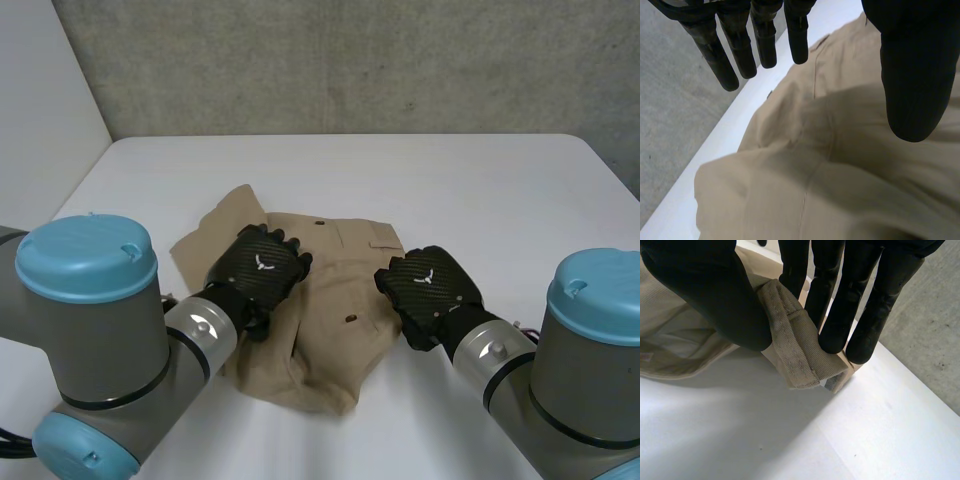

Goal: Fold the shorts.

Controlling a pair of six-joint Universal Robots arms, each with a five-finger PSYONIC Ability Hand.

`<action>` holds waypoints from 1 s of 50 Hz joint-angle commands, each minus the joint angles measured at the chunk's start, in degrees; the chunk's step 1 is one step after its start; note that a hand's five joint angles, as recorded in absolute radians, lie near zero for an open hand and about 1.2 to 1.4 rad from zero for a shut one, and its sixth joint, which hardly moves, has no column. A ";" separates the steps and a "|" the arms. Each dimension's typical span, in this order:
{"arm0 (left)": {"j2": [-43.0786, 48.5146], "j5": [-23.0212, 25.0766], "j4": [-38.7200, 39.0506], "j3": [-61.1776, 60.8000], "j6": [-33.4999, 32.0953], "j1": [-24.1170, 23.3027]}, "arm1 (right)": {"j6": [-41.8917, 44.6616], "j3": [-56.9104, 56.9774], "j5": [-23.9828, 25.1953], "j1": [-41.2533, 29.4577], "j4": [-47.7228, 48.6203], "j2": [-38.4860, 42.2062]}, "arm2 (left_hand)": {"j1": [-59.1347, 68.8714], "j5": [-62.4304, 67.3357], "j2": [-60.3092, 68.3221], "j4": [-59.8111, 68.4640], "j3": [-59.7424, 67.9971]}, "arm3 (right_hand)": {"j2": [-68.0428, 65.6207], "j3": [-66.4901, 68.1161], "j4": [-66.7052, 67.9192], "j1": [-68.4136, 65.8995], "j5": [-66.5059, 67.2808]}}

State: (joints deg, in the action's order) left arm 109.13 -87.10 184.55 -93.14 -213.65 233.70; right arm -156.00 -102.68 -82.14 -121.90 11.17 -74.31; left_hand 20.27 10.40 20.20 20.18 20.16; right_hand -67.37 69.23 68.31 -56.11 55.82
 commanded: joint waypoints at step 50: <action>-29.75 -6.50 -0.51 9.63 0.34 3.17 | -0.44 18.73 -0.91 1.84 -10.73 -18.05 | 59.73 59.60 59.80 59.82 59.84 | -12.63 10.77 11.69 -23.89 14.18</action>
State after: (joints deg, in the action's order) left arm 91.32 -90.22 183.91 -87.22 -215.98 236.92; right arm -156.39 -90.53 -82.98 -120.17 2.42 -83.61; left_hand 65.09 55.41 68.40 68.71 67.98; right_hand -67.37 69.23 68.31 -56.11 55.83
